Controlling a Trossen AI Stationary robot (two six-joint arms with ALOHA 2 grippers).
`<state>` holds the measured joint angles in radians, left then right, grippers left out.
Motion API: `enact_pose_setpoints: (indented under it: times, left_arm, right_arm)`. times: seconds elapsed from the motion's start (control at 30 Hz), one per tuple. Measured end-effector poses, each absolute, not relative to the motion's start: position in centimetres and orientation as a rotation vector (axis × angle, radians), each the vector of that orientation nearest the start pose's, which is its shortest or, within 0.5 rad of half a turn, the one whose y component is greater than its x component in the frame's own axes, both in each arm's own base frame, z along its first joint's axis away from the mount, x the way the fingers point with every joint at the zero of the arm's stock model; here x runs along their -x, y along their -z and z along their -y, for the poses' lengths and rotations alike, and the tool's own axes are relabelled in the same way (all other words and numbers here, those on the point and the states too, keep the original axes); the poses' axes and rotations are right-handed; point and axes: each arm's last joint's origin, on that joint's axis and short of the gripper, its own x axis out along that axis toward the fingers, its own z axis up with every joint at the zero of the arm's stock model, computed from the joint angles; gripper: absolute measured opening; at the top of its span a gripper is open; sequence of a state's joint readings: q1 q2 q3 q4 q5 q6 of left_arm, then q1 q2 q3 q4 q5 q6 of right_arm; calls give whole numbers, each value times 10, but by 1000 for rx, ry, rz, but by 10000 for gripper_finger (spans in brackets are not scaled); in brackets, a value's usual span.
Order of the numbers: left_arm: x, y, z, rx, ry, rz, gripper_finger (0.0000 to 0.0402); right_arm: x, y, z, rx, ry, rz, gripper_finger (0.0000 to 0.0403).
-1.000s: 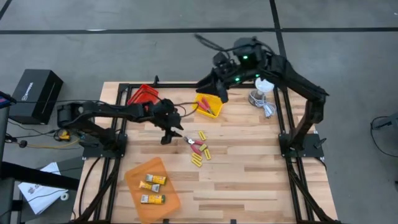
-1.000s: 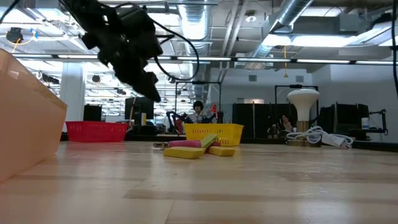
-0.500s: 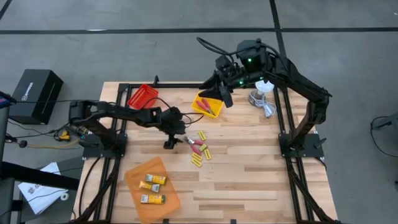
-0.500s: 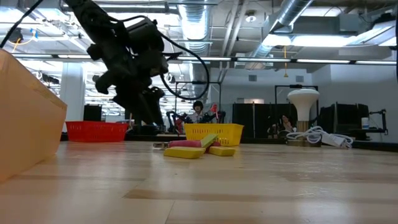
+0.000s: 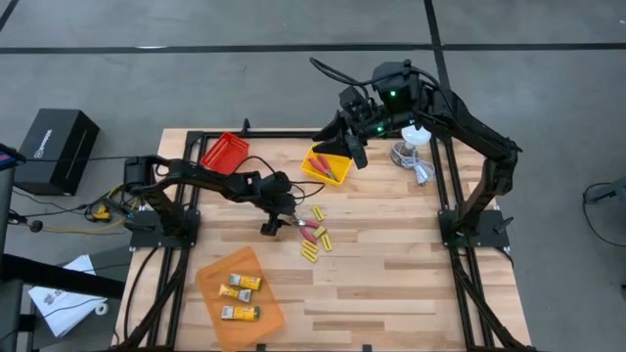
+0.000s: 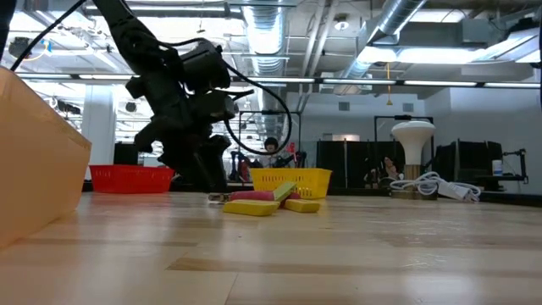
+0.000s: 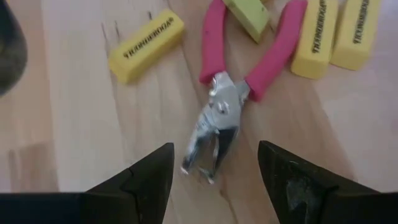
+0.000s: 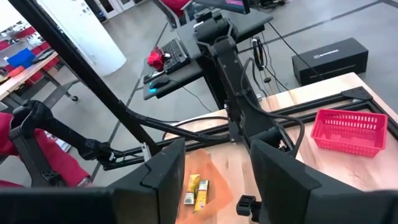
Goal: Pick & Place School Supplies
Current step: Put the pink hole puncher into the yellow bin
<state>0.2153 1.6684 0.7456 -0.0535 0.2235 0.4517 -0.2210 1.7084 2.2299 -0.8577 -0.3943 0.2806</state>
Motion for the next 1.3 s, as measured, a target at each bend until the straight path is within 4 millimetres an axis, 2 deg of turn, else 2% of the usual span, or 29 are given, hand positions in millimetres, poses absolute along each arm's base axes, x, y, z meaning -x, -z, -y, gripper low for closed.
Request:
enact_pose_setpoints:
  times: [0.33, 0.53, 0.7, 0.97, 1.2, 1.3]
  left_arm:
    - [-293, -122, -58, -226, 218, -922, 227]
    - [-296, -112, -58, -215, 230, -933, 216]
    - [-297, -110, -58, -214, 232, -930, 176]
    - [-297, -110, -59, -146, 181, -941, 44]
    - [-297, -118, -59, -105, 149, -945, 36]
    - [-301, -134, -59, -113, 153, -880, 36]
  right_arm:
    - [-323, -510, 62, -381, -125, -320, 170]
    - [-329, -505, 64, -393, -145, -337, 169]
    - [-328, -507, 62, -409, -151, -327, 168]
    - [-329, -509, 62, -406, -153, -310, 165]
    - [-329, -509, 63, -397, -153, -305, 164]
    - [-329, -509, 63, -395, -154, -303, 163]
